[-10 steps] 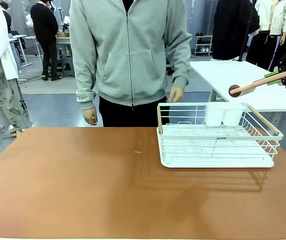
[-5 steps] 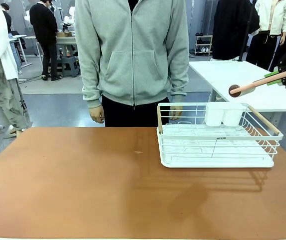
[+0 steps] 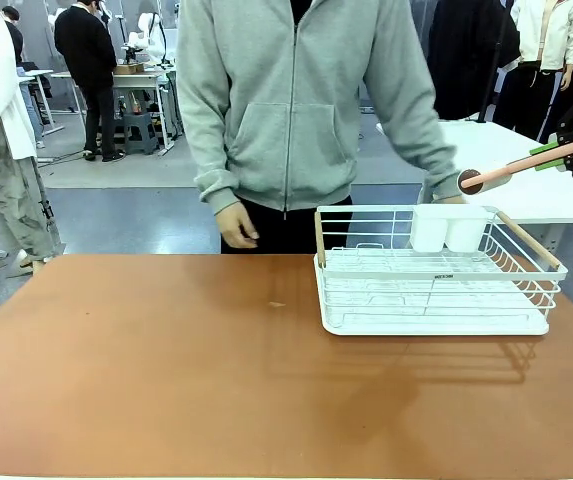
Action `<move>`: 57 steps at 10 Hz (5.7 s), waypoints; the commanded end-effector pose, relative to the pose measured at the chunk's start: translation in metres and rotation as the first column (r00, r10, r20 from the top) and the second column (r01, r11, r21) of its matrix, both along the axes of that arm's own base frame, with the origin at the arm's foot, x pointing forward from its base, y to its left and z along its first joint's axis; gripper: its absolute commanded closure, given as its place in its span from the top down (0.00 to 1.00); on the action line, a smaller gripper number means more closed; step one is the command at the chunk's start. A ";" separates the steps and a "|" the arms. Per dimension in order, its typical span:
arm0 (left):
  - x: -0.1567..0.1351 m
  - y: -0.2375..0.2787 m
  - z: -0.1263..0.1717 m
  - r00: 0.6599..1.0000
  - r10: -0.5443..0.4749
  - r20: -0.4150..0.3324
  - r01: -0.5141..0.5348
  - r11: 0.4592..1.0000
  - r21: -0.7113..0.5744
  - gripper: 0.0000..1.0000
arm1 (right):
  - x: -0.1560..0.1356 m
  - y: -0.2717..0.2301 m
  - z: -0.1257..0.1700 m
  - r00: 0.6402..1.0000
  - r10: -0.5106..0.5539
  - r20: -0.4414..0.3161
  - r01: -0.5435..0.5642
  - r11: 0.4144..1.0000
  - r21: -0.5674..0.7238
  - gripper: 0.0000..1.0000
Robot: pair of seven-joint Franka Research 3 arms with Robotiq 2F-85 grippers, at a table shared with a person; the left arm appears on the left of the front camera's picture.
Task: Clean the table.
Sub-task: Clean the table with the Lint Roller when the human lifts the Dish drying rack.
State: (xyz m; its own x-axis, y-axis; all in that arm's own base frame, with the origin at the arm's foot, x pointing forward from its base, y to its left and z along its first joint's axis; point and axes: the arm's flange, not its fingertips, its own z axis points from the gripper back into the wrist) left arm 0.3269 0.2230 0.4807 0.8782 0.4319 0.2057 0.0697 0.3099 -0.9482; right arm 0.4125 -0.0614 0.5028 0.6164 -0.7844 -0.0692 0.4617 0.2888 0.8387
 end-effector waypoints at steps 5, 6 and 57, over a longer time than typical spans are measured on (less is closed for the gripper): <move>-0.002 0.001 0.001 1.000 0.002 0.006 -0.002 1.000 -0.002 1.00 | 0.000 0.001 0.002 1.000 -0.001 0.006 0.001 1.000 0.004 0.00; -0.002 0.001 0.001 1.000 0.002 0.006 -0.002 1.000 -0.002 1.00 | 0.000 0.001 0.002 1.000 -0.001 0.006 0.001 1.000 0.004 0.00; -0.002 0.001 0.001 1.000 0.002 0.006 -0.002 1.000 -0.002 1.00 | 0.267 0.045 -0.175 0.629 0.740 -0.239 -0.776 0.576 -0.257 0.21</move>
State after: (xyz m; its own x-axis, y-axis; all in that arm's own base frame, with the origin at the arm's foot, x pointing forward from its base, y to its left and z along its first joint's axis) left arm 0.3268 0.2230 0.4805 0.8779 0.4327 0.2053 0.0684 0.3109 -0.9480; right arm 0.6725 -0.0207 0.3256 0.9999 0.0154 0.0068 -0.0164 0.7936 0.6082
